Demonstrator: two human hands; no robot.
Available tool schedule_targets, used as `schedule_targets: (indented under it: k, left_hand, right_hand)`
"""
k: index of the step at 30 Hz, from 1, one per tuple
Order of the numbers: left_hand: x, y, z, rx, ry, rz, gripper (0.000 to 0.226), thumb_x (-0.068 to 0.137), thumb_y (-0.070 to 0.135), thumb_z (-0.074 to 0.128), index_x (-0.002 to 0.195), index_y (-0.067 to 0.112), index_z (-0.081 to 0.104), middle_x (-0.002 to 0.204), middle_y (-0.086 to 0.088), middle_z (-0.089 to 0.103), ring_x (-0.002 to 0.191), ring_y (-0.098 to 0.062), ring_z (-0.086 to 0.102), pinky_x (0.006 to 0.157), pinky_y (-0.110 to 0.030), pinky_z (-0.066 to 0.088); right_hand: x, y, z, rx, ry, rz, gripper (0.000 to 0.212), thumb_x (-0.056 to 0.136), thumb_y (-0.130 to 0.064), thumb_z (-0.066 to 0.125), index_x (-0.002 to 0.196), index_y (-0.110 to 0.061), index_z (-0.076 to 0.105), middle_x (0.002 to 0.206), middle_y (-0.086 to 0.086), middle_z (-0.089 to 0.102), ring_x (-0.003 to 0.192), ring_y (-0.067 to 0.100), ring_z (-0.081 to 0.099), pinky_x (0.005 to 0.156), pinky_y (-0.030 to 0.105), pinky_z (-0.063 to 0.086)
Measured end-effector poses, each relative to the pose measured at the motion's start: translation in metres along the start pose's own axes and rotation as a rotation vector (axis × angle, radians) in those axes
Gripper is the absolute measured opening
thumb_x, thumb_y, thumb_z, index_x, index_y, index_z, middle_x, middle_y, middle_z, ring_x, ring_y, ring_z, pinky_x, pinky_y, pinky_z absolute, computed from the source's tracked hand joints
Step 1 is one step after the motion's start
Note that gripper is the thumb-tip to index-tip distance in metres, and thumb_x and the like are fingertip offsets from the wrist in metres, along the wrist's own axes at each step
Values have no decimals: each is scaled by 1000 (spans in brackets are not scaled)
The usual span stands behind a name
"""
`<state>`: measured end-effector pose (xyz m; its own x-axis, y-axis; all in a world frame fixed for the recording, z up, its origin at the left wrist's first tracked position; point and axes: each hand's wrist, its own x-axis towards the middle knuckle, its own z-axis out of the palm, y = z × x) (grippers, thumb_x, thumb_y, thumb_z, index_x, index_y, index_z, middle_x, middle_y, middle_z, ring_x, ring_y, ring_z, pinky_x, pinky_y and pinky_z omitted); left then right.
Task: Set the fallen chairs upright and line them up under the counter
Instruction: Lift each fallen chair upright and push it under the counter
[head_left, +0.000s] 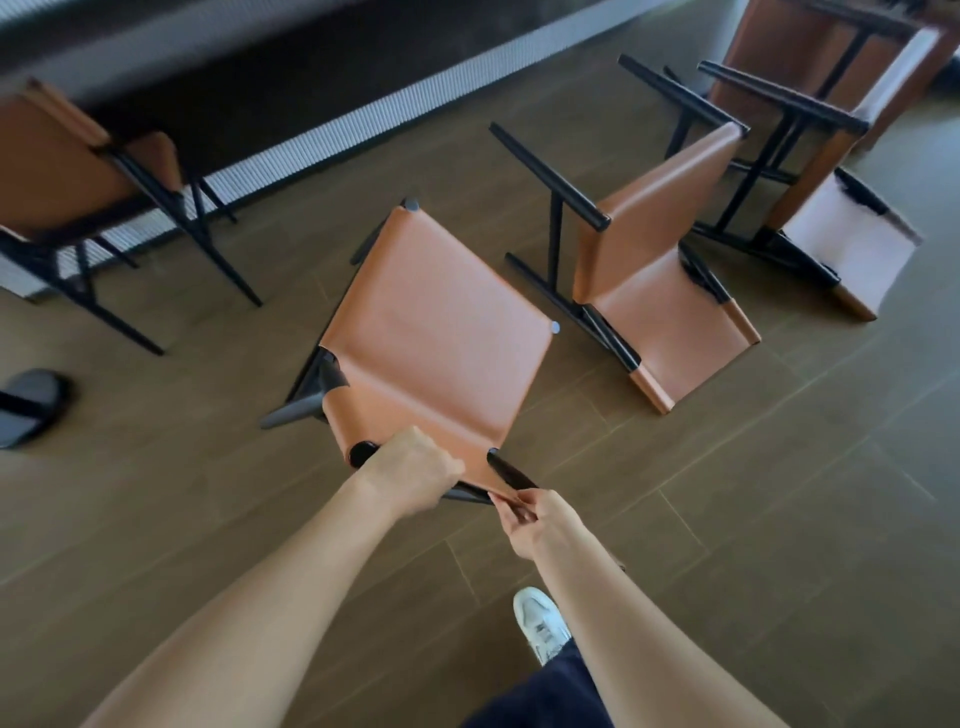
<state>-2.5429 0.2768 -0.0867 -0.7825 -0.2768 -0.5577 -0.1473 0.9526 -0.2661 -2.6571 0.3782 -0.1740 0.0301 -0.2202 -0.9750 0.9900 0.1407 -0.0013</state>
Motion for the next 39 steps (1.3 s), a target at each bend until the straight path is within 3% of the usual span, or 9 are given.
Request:
schedule_targets:
  k: [4,11,14,17,22,26,29,33,39]
  left_hand:
    - [-12,-25,3,-12,10,-17,19,88,7,47,102,15,57,98,-4,70,90,-28,67,65,-31,33]
    - [-28,-62,16,25,84,23,17,84,7,47,97,15,56,90,-2,69,82,-26,66,58,-31,29]
    - [-33,-75,20,24,112,57,13,85,11,49,95,18,53,93,-1,69,83,-25,65,59,-31,28]
    - [-41,-86,21,23,135,64,13,85,14,50,96,20,55,96,-1,69,85,-24,65,60,-30,29]
    - [-48,-103,23,24,154,53,19,84,7,46,96,19,54,102,-3,69,92,-25,67,63,-29,31]
    - [-55,-129,26,-54,176,-34,35,84,7,46,113,18,61,111,-4,68,101,-28,65,70,-31,32]
    - [-62,-154,30,-101,224,-64,33,85,6,46,111,19,61,110,-5,68,99,-29,65,68,-31,32]
    - [-62,-187,33,-163,313,-75,30,86,5,46,107,20,62,102,-5,69,87,-25,65,64,-31,33]
    - [-63,-224,40,-241,402,-137,27,87,5,47,102,20,63,81,1,65,61,-17,50,51,-27,28]
  right_hand:
    - [-13,11,30,-8,20,15,5,90,6,58,90,11,58,92,17,64,68,32,62,41,28,52]
    - [-29,36,73,133,119,-39,31,93,4,49,123,7,57,113,18,66,105,33,67,69,34,55]
    - [-30,49,84,206,115,-67,32,94,0,49,125,6,55,111,16,68,100,31,70,62,32,58]
    - [-30,62,90,218,113,-80,30,92,-2,51,120,8,57,112,19,69,91,33,72,43,32,58]
    - [-35,70,106,180,19,-166,17,96,-3,46,91,11,55,111,25,68,98,38,70,40,30,56]
    - [-40,74,121,149,-47,-170,20,95,4,48,107,16,57,113,30,66,96,39,69,42,32,57]
    - [-44,74,139,151,-128,-178,24,95,6,48,115,17,56,121,30,62,96,41,65,45,36,58]
    - [-48,70,166,176,-183,-244,35,95,8,45,129,17,48,128,30,59,106,42,64,40,37,55]
    - [-59,57,209,175,-188,-396,31,93,13,45,124,9,51,119,30,62,116,45,60,43,45,57]
